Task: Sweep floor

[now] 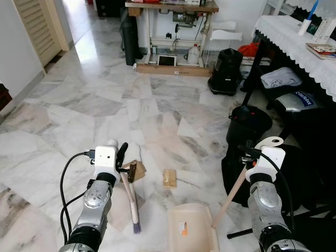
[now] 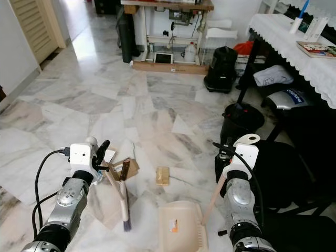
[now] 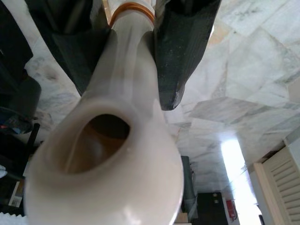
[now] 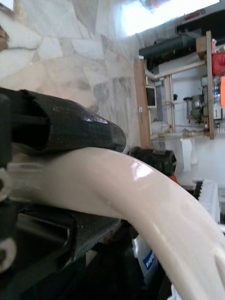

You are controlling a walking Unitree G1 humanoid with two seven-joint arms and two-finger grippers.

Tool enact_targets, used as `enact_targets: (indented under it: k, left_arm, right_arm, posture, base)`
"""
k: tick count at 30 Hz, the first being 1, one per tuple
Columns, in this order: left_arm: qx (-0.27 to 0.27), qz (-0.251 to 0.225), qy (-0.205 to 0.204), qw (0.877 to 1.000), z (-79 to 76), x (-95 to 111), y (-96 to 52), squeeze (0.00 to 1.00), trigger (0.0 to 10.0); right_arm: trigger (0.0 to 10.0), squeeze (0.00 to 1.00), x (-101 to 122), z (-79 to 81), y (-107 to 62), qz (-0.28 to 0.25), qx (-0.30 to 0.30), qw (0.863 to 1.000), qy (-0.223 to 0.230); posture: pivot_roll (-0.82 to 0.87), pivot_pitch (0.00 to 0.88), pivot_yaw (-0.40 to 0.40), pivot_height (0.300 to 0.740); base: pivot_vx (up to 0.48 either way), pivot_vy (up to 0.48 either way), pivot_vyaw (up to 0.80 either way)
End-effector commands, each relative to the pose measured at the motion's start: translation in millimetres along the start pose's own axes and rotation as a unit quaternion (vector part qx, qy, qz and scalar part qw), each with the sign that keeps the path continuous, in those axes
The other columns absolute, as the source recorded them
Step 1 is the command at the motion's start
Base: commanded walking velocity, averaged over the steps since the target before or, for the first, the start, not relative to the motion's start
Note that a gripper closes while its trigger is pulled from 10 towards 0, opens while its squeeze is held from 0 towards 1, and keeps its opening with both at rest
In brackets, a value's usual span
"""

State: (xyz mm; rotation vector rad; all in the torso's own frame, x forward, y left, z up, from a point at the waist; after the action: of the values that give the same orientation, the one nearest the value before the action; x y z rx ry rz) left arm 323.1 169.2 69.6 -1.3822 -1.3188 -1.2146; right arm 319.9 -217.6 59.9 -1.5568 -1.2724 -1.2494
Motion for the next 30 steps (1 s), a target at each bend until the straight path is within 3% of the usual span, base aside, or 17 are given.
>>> enact_targets:
  k: [1,7,14,30]
  left_arm:
    - [-0.024,-0.021,0.013,0.999,-6.4,12.4,5.5,0.00,10.0]
    - [-0.046,-0.024,0.021,0.998,-13.3,15.1,7.6,0.00,10.0]
    - [-0.050,-0.024,0.018,0.998,-14.3,15.5,8.3,0.00,10.0]
    - [-0.057,-0.024,0.013,0.998,-15.3,16.4,8.0,0.00,10.0]
  right_arm:
    - [10.0,0.00,12.3,-0.7,7.3,-0.023,-0.006,1.000,0.006]
    - [10.0,0.00,12.1,-0.5,8.0,-0.018,-0.009,1.000,0.010]
    - [10.0,0.00,11.8,-0.1,8.2,-0.016,-0.009,1.000,0.010]
    - [10.0,0.00,12.9,1.3,8.3,-0.020,-0.005,1.000,0.011]
  posture:
    - [-0.01,0.000,-0.050,0.740]
    - [-0.01,0.000,-0.051,0.740]
    - [-0.01,0.000,-0.051,0.740]
    - [-0.01,0.000,-0.051,0.740]
  base:
    - [0.000,0.000,0.00]
    - [0.000,0.000,0.00]
    - [0.000,0.000,-0.68]
    - [0.349,0.000,0.00]
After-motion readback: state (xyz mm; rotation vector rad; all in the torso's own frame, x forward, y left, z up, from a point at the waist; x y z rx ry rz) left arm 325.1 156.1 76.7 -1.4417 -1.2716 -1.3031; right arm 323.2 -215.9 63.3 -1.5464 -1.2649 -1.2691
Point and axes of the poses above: a point about 5 cm out from each wrist's last joint towards the gripper, its own y axis pointing out of the wrist towards the gripper, its own x axis along the axis of the wrist's last joint, z = x × y, the point moved 1 cm from there along y, pointing out of the wrist towards the gripper, and after that the axes turned 14 degrees about -y, right-handed, at the moved point
